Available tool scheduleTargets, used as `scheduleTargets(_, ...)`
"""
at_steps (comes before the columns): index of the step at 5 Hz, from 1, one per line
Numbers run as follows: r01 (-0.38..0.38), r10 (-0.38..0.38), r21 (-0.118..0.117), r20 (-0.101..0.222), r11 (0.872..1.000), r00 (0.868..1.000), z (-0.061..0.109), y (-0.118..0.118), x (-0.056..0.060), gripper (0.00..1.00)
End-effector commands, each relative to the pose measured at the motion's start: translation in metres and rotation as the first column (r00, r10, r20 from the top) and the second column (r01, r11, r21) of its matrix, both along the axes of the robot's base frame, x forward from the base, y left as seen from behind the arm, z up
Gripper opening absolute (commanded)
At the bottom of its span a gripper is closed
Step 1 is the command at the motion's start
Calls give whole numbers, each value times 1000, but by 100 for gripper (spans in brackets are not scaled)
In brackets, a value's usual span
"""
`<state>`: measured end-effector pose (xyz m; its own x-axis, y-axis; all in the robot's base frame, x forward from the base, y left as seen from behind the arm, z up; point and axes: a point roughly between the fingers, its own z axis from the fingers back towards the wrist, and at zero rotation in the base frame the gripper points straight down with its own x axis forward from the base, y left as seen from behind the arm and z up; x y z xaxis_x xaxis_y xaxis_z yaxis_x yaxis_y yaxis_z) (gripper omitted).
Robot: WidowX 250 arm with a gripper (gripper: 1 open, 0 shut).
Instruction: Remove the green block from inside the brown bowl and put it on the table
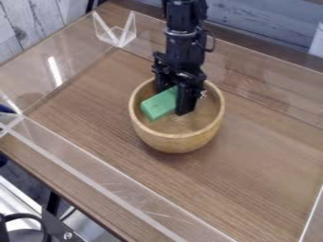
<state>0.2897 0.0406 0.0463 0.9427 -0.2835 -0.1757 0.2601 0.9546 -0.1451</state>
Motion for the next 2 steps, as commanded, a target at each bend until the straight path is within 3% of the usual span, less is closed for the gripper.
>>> scheduleTargets(1, 3, -6, 21, 133, 1000, 991, 37, -1, 16, 0)
scheduleTargets(2, 0, -3, 22, 146, 1000, 989, 41, -1, 18, 0)
